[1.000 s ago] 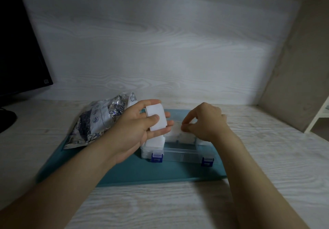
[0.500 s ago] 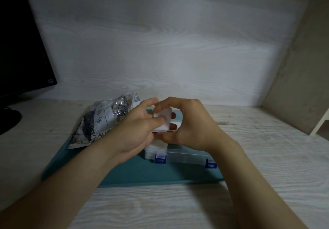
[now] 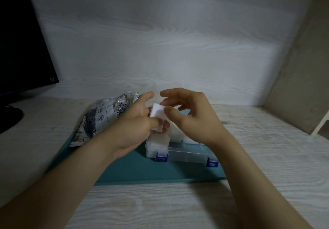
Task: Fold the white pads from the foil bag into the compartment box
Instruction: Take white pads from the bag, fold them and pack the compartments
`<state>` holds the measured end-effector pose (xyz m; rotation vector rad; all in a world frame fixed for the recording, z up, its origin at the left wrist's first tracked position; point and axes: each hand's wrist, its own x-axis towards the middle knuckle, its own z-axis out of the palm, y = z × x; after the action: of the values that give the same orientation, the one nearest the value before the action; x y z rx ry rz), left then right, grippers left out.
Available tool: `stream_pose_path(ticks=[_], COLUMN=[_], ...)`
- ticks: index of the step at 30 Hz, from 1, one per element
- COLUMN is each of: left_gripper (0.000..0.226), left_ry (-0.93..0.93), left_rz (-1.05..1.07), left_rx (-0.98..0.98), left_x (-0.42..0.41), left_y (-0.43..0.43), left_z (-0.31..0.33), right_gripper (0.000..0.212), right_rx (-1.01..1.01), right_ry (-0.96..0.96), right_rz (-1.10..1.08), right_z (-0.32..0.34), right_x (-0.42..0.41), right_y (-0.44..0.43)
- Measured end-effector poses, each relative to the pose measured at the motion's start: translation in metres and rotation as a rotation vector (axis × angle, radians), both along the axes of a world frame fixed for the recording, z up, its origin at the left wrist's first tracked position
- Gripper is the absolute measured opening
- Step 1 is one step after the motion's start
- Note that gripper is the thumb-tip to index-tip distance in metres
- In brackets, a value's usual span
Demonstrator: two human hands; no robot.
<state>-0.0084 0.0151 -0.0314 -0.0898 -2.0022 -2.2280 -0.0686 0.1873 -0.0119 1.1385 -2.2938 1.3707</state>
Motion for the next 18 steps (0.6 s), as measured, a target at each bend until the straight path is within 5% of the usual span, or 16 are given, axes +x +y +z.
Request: stream_pose_path(ticks=[4, 8, 11, 18], left_gripper=[0.084, 0.051, 0.029, 0.017], left_ry=[0.11, 0.266, 0.405, 0.323], left_rz=[0.117, 0.373, 0.51, 0.469], left_rx=[-0.318, -0.618, -0.856, -1.071], left_x=[-0.002, -0.008, -0.006, -0.006], left_y=[0.001, -0.003, -0.006, -0.01], left_z=[-0.007, -0.017, -0.017, -0.025], right_gripper=[0.028, 0.029, 0.02, 0.009], right_rx=[-0.046, -0.322, -0.247, -0.035], right_ry=[-0.085, -0.29, -0.297, -0.11], right_rz=[-0.016, -0.14, -0.304, -0.31], right_z=[-0.002, -0.004, -0.012, -0.029], right_x=[-0.001, -0.008, -0.019, -0.028], right_y=[-0.002, 0.001, 0.004, -0.014])
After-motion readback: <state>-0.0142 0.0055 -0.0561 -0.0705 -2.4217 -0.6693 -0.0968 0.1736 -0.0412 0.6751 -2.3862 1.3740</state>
